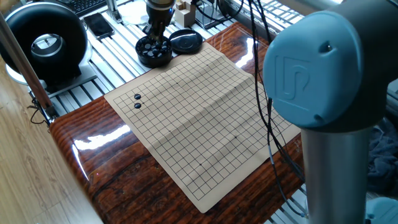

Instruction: Play the first move as black on the 3-4 point in the upper right corner of the Go board

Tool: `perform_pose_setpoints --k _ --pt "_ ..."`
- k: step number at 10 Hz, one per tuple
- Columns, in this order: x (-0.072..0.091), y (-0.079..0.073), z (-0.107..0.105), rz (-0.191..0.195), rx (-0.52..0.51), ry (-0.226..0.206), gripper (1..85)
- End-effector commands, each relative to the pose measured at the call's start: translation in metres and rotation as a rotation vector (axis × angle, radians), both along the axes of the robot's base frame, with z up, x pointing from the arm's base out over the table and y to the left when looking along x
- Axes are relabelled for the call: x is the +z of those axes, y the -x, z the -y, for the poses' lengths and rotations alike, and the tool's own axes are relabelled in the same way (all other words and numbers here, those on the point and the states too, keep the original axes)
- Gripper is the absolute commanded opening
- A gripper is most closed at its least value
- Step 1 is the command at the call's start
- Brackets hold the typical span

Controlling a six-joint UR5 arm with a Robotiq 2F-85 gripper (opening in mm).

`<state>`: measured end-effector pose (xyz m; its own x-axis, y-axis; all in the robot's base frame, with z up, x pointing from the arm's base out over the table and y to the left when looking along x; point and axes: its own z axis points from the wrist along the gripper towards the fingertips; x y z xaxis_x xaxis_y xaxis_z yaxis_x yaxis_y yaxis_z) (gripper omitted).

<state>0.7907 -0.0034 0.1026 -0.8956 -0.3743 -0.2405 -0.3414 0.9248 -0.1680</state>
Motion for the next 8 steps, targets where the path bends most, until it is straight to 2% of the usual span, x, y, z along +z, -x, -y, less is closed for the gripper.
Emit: perform_pose_setpoints --k 1,3,4,8 --pt "0.001 -0.013 0.009 0.033 0.113 0.068 19.0" --pt "0.001 -0.015 0.001 0.042 0.110 0.032 19.3" --pt "-0.003 -0.013 -0.004 0.031 0.105 -0.003 19.3" --pt "-0.018 0.008 -0.005 -0.052 0.092 -0.040 21.3"
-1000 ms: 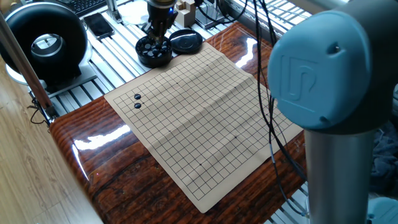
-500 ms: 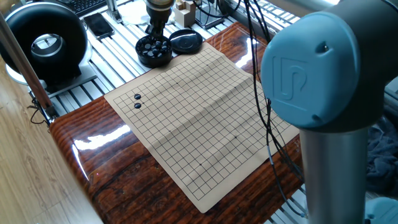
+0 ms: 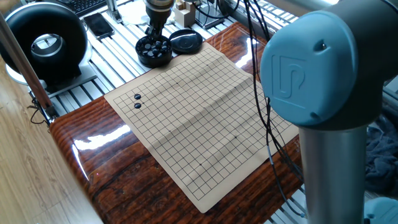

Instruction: Play the first move as black on the 3-4 point in the upper right corner of the Go board

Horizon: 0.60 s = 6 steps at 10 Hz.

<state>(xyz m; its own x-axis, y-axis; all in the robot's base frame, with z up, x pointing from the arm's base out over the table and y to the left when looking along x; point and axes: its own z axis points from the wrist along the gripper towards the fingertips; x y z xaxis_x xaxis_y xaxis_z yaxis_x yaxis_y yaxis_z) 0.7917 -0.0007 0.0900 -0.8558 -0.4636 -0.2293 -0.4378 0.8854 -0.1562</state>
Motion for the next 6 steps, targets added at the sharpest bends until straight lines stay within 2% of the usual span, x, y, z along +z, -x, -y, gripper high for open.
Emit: perform_pose_setpoints --k 1,2,4,6 --pt "-0.0055 0.0099 -0.0028 -0.040 -0.022 -0.034 21.3" --pt "-0.0055 0.0099 -0.0059 -0.040 -0.028 -0.048 21.3" --pt "-0.0056 0.0102 -0.0001 -0.040 -0.063 -0.034 21.3" --pt "-0.0066 0.0148 0.0018 -0.057 -0.117 -0.040 21.3"
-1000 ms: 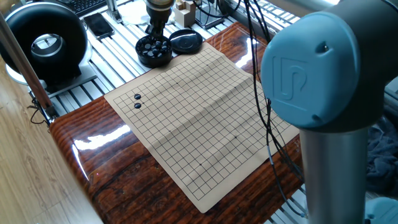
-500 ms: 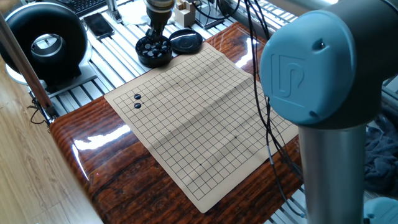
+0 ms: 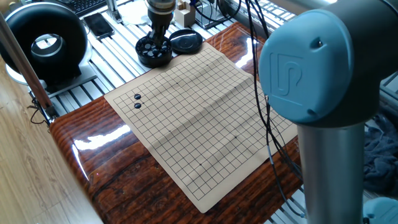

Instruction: Play the first move as black on the 3-4 point in the upper right corner of the Go board

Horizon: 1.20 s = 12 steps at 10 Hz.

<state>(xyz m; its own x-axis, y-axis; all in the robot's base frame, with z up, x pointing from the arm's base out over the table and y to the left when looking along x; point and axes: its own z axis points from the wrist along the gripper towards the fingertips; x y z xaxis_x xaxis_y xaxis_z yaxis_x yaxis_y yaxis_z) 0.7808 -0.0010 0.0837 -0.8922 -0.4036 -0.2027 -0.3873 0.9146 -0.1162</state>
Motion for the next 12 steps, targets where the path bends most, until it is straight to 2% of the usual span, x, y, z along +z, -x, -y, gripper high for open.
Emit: perform_pose_setpoints --k 1,2,3,4,5,6,8,10,12 --pt "0.000 0.006 0.007 -0.020 -0.084 0.002 21.3" --pt "-0.001 0.008 0.007 -0.027 -0.121 -0.009 21.3" --pt "-0.002 0.015 0.001 -0.054 -0.137 -0.030 21.7" --pt "-0.001 0.010 0.006 -0.034 -0.119 -0.009 21.7" --pt "-0.001 0.009 0.008 -0.031 -0.111 -0.002 21.7" --pt "-0.002 0.001 0.016 -0.012 -0.089 0.028 21.7" --pt "-0.003 -0.015 0.017 0.031 -0.063 0.039 21.7" --pt "-0.002 -0.027 0.005 0.060 -0.066 -0.014 22.3" --pt "-0.001 -0.039 0.005 0.082 -0.037 -0.010 23.0"
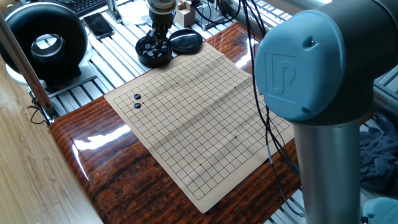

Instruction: Play the first move as black on the 3-4 point in the upper right corner of the Go board

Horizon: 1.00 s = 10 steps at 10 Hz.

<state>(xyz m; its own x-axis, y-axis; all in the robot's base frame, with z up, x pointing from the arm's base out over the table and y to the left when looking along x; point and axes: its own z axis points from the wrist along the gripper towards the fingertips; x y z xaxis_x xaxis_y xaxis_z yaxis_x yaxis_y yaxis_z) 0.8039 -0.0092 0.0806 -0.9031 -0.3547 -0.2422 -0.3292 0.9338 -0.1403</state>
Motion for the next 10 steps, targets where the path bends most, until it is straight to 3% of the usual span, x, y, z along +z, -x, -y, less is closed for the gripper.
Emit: perform_pose_setpoints --k 1,6,8,10 --pt "0.000 -0.017 -0.005 0.030 0.029 -0.016 23.0" --pt "-0.017 0.011 -0.003 -0.108 0.063 -0.006 23.0" --pt "-0.021 0.013 0.002 -0.122 0.052 0.005 23.0" --pt "-0.026 0.008 0.003 -0.112 0.044 0.005 22.7"
